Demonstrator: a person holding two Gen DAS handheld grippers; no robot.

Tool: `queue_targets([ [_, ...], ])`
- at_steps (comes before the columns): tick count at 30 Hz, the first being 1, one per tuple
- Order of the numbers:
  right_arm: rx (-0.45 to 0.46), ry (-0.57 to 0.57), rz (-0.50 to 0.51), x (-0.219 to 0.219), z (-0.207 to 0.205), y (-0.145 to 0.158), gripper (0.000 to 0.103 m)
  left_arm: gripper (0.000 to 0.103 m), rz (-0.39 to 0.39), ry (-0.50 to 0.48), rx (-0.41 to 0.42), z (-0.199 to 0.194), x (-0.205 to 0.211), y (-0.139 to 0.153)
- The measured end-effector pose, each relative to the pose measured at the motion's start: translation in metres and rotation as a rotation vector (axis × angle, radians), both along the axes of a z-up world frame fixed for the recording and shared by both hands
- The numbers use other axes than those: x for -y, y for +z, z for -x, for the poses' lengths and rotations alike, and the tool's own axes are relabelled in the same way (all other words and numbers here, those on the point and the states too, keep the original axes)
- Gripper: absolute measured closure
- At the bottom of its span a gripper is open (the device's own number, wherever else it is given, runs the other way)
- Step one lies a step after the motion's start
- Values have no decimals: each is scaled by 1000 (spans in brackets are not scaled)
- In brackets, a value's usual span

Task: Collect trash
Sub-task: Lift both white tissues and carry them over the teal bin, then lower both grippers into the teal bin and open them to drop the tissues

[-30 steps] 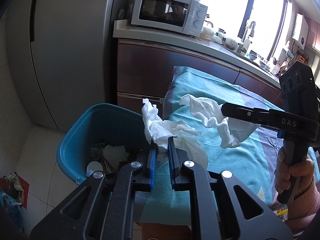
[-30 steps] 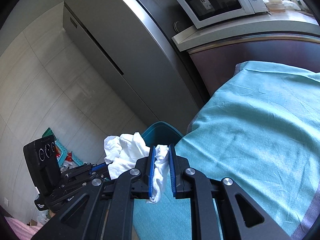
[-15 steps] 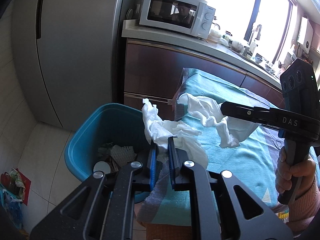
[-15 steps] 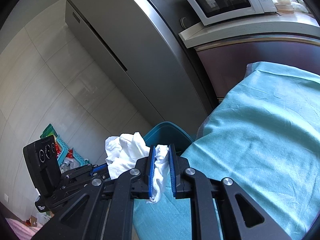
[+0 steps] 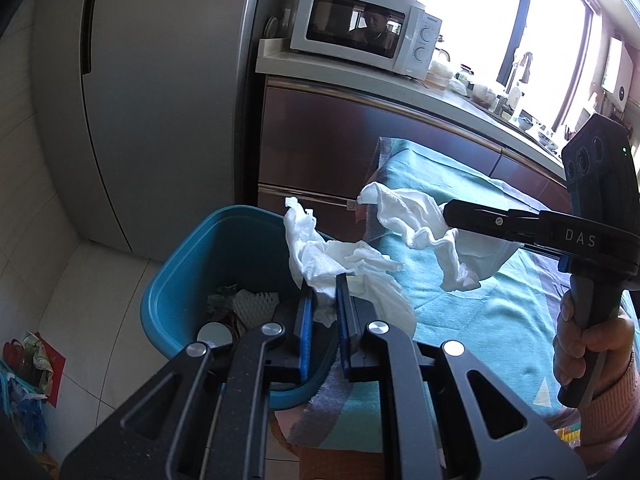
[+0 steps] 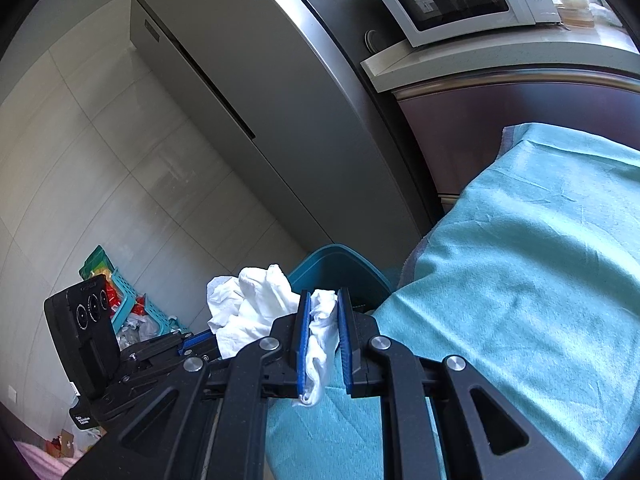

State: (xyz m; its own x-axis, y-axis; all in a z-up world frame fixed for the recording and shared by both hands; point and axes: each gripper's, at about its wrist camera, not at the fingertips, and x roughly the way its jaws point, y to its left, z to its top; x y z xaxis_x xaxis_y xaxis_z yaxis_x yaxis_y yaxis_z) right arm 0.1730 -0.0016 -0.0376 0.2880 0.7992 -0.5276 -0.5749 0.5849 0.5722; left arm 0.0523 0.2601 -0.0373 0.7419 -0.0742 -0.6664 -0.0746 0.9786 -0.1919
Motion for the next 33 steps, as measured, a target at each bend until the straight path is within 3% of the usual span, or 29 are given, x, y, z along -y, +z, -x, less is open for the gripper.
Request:
queue_targets([
  [33,-27,18,28,-28,-8,-10,91,92,-8,62,-30,-10,-19,-17],
])
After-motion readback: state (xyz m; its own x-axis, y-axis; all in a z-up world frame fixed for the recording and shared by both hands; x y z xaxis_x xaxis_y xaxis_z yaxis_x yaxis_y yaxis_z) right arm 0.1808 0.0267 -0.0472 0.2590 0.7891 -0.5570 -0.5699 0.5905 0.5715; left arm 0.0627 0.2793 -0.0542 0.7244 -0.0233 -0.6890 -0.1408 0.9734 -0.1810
